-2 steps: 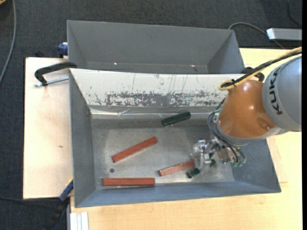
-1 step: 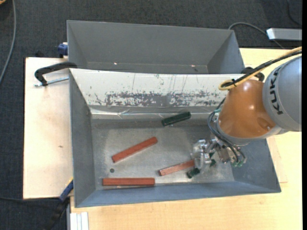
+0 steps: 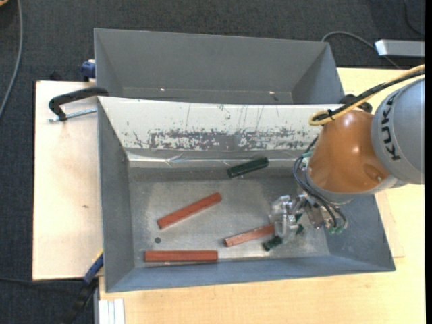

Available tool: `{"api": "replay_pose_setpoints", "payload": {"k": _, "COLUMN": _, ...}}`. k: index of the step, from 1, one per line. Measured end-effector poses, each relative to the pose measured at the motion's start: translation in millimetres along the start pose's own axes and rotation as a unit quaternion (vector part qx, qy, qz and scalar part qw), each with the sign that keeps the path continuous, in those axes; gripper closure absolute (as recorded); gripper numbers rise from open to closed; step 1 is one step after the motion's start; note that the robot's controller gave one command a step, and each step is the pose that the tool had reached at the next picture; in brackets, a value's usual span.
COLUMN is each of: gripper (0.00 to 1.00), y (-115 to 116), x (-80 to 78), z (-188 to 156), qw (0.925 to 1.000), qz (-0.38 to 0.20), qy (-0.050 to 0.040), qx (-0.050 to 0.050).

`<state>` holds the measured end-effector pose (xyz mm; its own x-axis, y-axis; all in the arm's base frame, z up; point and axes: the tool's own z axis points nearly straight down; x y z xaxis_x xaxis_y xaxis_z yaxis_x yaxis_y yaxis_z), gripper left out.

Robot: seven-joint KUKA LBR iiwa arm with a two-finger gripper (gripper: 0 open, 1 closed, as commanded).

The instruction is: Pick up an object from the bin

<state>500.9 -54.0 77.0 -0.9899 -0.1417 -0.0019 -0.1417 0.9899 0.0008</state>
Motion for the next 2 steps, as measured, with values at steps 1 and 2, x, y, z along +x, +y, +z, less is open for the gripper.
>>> {"api": "replay_pose_setpoints", "payload": {"k": 1, "gripper": 1.00, "y": 0.3, "x": 0.1, "z": -9.4, "qw": 1.0000, "qz": 0.000, "qy": 0.0001, "qx": 0.000}}
{"api": "replay_pose_setpoints", "payload": {"k": 2, "gripper": 1.00, "y": 0.2, "x": -0.9, "z": -19.5, "qw": 1.0000, "qz": 0.000, "qy": -0.0018, "qx": 0.000}}
